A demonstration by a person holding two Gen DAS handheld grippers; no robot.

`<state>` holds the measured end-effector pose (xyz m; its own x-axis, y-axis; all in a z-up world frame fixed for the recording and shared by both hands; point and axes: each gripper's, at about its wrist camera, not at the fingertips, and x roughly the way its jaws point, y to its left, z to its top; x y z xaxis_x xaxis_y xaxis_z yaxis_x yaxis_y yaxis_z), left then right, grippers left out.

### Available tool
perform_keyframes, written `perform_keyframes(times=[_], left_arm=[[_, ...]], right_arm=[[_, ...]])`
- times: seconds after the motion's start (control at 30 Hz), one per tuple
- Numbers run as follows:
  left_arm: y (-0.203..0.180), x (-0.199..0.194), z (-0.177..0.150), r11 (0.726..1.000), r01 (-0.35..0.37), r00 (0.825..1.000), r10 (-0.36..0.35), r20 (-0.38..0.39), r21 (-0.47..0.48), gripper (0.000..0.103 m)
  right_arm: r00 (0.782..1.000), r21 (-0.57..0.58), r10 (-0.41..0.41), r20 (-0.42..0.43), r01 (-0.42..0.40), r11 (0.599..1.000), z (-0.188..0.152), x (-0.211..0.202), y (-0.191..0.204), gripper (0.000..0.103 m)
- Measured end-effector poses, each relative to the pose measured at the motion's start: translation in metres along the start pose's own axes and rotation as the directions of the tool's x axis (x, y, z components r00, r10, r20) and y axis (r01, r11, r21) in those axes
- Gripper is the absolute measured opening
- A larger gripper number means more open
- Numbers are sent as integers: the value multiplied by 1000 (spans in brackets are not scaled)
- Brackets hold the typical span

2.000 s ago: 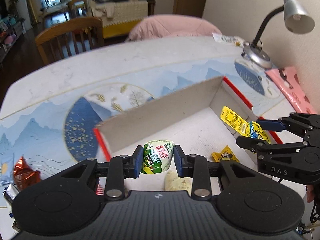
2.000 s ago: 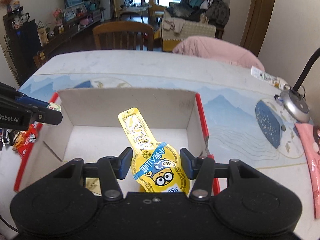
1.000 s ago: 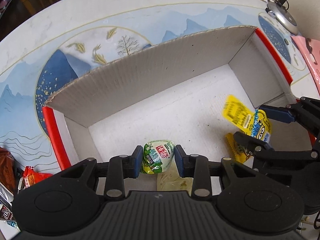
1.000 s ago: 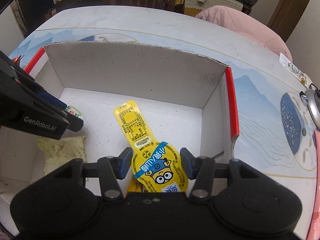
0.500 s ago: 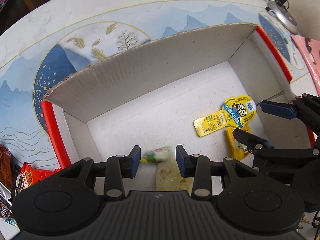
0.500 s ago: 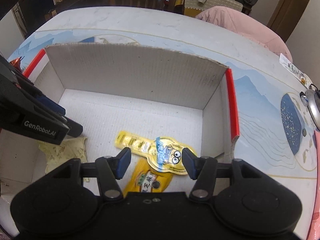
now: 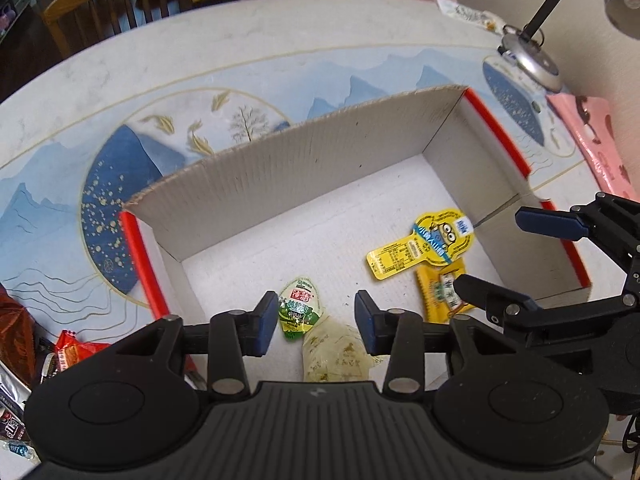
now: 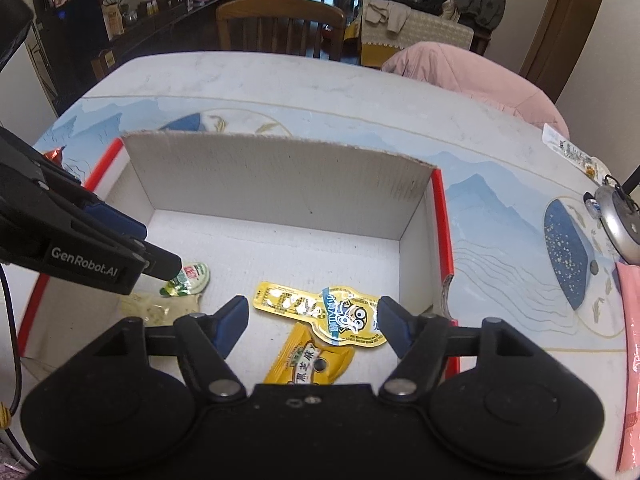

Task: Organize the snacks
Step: 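Open the right gripper to drop the minion packet while the left releases the jelly cup, then lift both tools away from the red box toward the snack pile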

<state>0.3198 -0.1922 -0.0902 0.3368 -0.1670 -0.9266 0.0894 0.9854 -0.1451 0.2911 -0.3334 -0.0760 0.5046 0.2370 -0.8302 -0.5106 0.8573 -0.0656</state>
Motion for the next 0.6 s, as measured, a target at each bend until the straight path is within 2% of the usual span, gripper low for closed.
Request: perform_keyframes(times=[0.47, 0.6], left_arm=[[16, -59, -24, 999, 27, 988, -30, 153, 20, 44], [24, -77, -34, 999, 29, 978, -35, 204, 32, 50]], right_arm=[[994, 54, -7, 113, 1, 999, 2, -51, 18, 82], [989, 69, -1, 148, -10, 998, 3, -63, 29, 83]])
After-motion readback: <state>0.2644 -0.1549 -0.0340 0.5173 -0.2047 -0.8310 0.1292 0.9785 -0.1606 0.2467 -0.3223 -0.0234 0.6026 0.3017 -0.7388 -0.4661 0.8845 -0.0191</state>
